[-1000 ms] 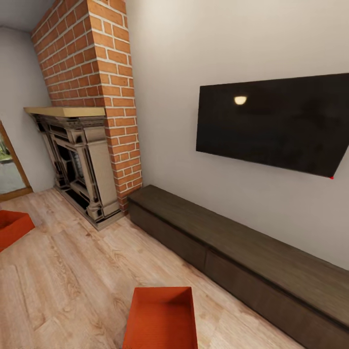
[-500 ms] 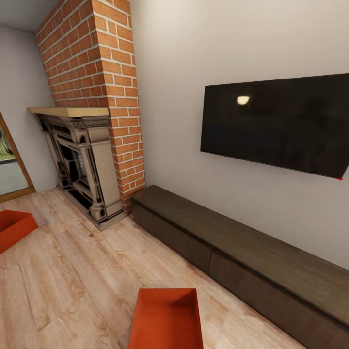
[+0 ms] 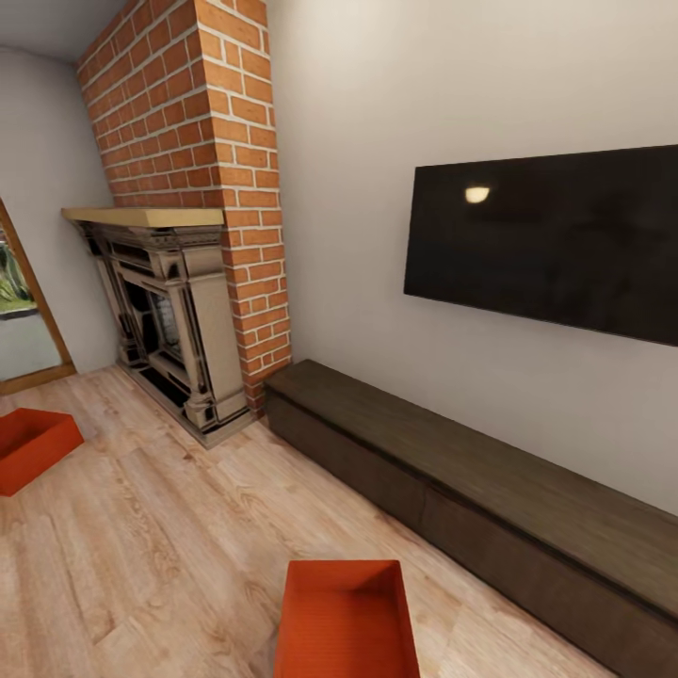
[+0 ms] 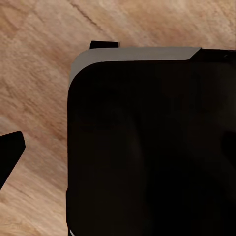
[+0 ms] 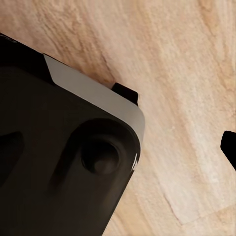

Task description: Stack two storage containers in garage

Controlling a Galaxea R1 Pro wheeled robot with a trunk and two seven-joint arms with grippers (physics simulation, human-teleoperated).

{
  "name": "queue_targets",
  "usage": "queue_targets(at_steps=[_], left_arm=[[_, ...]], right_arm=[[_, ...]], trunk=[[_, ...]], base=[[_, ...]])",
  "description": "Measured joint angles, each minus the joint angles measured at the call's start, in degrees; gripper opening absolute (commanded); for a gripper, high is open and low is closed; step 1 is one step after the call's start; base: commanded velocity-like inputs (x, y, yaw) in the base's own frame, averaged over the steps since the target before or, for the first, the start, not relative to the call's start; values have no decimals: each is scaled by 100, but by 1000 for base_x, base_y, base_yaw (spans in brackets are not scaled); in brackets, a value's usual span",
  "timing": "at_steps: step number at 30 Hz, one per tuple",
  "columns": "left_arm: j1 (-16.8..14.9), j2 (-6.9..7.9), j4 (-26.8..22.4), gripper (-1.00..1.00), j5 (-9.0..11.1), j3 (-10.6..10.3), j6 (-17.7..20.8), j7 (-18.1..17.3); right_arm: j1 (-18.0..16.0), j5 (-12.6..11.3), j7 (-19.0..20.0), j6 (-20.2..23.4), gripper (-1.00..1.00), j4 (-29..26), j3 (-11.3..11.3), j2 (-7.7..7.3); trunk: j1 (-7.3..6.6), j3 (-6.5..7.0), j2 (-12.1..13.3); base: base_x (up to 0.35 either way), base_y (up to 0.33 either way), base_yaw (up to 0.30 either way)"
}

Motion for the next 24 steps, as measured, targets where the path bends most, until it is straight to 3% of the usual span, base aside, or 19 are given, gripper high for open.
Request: queue_targets(at_steps=[17, 24], left_arm=[[0, 1, 0, 100, 16, 8, -9, 0], [0, 0, -1, 100, 10, 6, -8, 0]], right_arm=[[0, 0, 0, 0, 100, 0, 0, 0], [1, -14, -1, 8, 100, -1, -13, 11]], trunk=[[0, 0, 0], [0, 0, 0]], base=[[104, -16, -1], [4, -1, -179]])
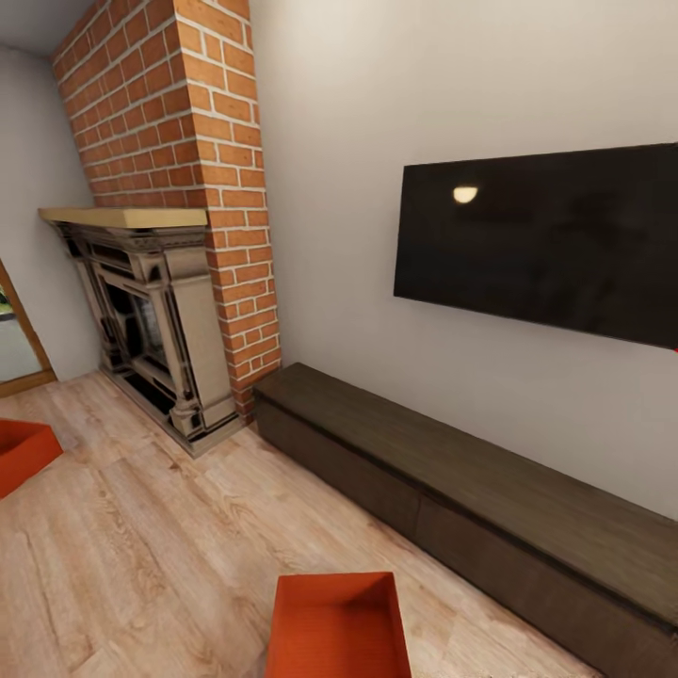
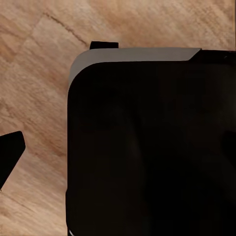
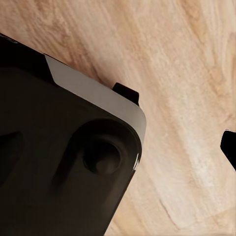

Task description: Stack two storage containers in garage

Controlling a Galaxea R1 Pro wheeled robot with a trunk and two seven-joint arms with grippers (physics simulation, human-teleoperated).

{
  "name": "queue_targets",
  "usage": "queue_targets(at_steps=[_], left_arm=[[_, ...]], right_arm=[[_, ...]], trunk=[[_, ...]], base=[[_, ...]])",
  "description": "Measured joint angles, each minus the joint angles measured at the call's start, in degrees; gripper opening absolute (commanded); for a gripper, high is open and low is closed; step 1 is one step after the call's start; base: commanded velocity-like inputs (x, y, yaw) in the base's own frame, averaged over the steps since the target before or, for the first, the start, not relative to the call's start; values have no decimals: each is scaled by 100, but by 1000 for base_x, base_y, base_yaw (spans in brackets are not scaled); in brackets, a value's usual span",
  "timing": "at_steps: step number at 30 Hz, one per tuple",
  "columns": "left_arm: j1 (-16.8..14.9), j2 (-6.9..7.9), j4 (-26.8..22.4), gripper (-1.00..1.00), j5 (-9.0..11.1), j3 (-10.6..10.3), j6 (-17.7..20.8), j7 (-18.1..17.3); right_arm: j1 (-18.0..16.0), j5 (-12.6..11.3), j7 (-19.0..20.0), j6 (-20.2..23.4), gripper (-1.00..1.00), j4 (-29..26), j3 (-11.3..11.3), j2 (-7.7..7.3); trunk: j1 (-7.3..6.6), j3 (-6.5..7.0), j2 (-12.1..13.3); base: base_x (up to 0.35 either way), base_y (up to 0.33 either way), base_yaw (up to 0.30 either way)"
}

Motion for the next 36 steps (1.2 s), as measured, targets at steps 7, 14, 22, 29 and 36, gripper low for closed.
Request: queue_targets(at_steps=[7, 14, 22, 29, 36], left_arm=[[0, 0, 1, 100, -2, -2, -2, 0], [0, 3, 1, 100, -1, 0, -2, 0], [0, 5, 1, 100, 2, 0, -2, 0], [0, 8, 1, 100, 5, 1, -2, 1], [0, 6, 1, 100, -1, 3, -2, 5]], right_arm=[[-3, 5, 1, 1, 100, 1, 4, -3], [-2, 35, 1, -11, 100, 2, 27, -17], [-1, 83, 1, -2, 100, 2, 38, -15], [-1, 53, 1, 3, 100, 0, 32, -2], [-2, 27, 1, -8, 100, 2, 30, -6]], trunk=[[0, 0, 0], [0, 0, 0], [0, 0, 0], [0, -8, 0], [0, -64, 0]], base=[[0, 0, -51], [0, 0, -3], [0, 0, 0], [0, 0, 0], [0, 0, 0]])
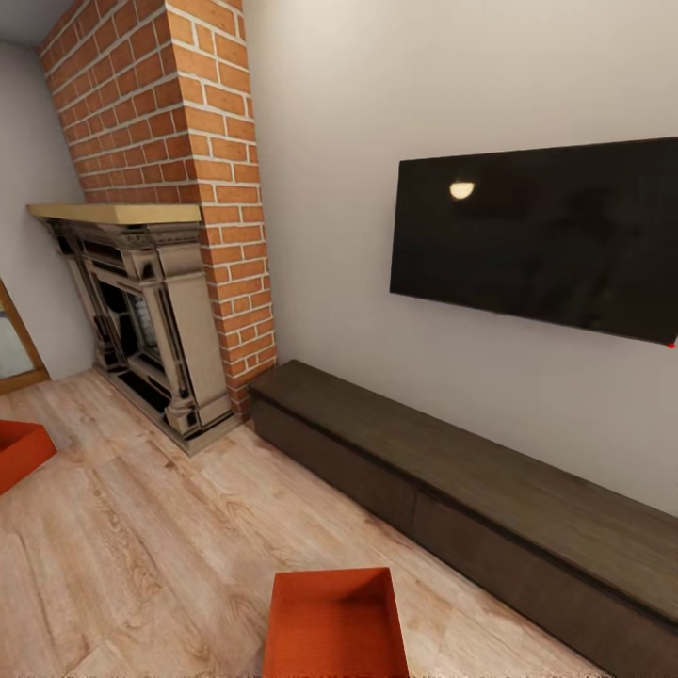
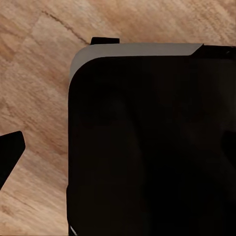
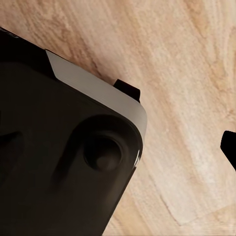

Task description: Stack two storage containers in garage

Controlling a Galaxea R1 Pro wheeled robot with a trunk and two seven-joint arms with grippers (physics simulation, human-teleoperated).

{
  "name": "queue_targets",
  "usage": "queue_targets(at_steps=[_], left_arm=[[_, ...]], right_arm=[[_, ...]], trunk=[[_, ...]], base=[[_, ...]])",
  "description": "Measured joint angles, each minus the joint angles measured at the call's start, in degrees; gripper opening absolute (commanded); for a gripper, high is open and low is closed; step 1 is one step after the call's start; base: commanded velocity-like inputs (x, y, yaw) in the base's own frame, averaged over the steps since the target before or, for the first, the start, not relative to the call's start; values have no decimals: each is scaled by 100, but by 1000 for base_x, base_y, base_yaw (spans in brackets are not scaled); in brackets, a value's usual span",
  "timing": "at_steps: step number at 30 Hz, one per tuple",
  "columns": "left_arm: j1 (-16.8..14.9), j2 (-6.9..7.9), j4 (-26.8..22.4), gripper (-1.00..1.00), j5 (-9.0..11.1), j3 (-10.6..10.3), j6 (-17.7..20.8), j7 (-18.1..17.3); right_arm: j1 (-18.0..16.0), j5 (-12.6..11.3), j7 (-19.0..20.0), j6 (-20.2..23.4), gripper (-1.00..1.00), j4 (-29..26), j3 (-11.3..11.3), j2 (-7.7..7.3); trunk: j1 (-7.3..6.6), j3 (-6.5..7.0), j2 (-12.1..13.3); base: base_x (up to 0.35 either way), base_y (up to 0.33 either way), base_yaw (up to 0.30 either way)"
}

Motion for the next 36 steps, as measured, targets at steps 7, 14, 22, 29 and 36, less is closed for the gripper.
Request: queue_targets(at_steps=[7, 14, 22, 29, 36], left_arm=[[0, 16, -7, 100, -13, -6, -8, -4], [0, 68, -16, 100, -61, -45, -8, 2], [0, 123, -18, 100, -79, -53, -8, 3], [0, 129, -18, 100, -80, -58, -8, 3], [0, 127, -18, 100, -80, -64, -8, 3]], right_arm=[[0, -3, 0, 0, 100, 0, 0, -4], [-1, -3, 0, 0, 100, 0, 0, 0], [1, 51, 2, 3, 100, -3, 8, 11], [0, 22, 1, 1, 100, -2, 9, 5], [0, 18, 1, 1, 100, -1, 9, 4]], trunk=[[0, -65, 0], [0, -130, 0], [0, -204, 0], [0, -268, 0], [0, -326, 0]], base=[[0, 0, 0], [0, 0, 0], [0, 0, 0], [0, 0, 0], [0, 0, 0]])
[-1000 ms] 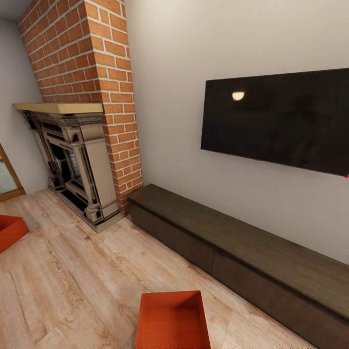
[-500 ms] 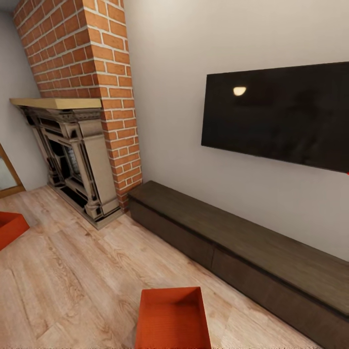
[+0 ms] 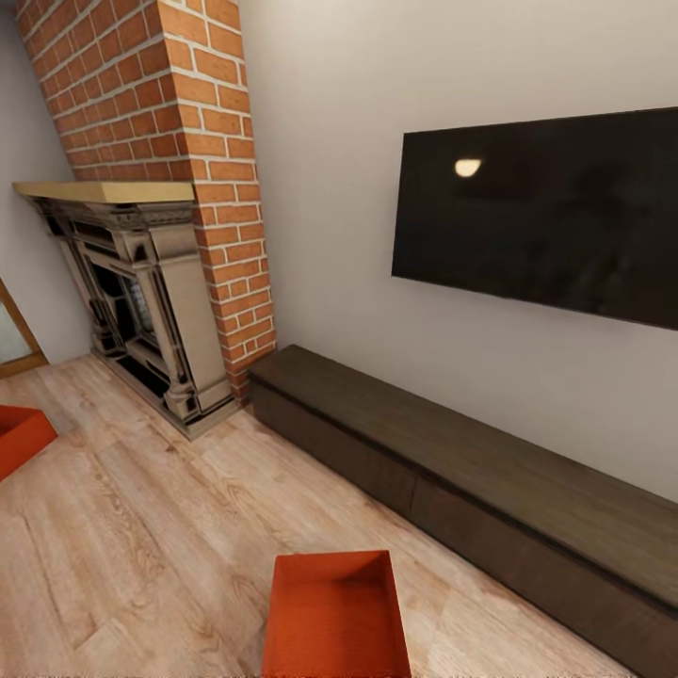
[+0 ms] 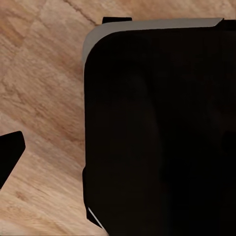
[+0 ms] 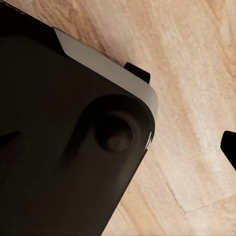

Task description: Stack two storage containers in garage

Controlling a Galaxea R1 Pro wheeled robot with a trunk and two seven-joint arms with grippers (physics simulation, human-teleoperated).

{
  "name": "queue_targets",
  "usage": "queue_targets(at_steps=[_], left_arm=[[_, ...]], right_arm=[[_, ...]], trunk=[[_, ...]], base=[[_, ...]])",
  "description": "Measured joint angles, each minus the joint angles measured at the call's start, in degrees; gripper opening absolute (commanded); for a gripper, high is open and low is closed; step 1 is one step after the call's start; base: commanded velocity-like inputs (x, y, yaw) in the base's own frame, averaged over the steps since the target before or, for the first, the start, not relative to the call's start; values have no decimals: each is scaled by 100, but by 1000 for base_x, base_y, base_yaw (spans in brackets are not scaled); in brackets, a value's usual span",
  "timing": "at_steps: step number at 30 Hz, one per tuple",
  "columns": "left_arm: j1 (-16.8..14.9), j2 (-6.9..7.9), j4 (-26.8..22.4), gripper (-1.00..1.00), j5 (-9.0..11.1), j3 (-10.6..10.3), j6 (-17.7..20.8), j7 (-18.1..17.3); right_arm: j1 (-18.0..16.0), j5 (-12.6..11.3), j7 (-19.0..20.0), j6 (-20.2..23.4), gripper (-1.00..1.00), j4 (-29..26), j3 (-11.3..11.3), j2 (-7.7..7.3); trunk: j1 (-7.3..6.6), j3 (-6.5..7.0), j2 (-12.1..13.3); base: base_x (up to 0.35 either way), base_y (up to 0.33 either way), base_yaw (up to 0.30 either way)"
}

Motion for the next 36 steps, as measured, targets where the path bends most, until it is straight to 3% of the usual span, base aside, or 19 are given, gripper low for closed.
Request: queue_targets(at_steps=[36], left_arm=[[0, 6, 0, 100, 0, -8, 0, 0]], right_arm=[[-1, 1, 0, 0, 100, 0, 0, 0]], trunk=[[0, -185, 0]], base=[[0, 0, 0]])
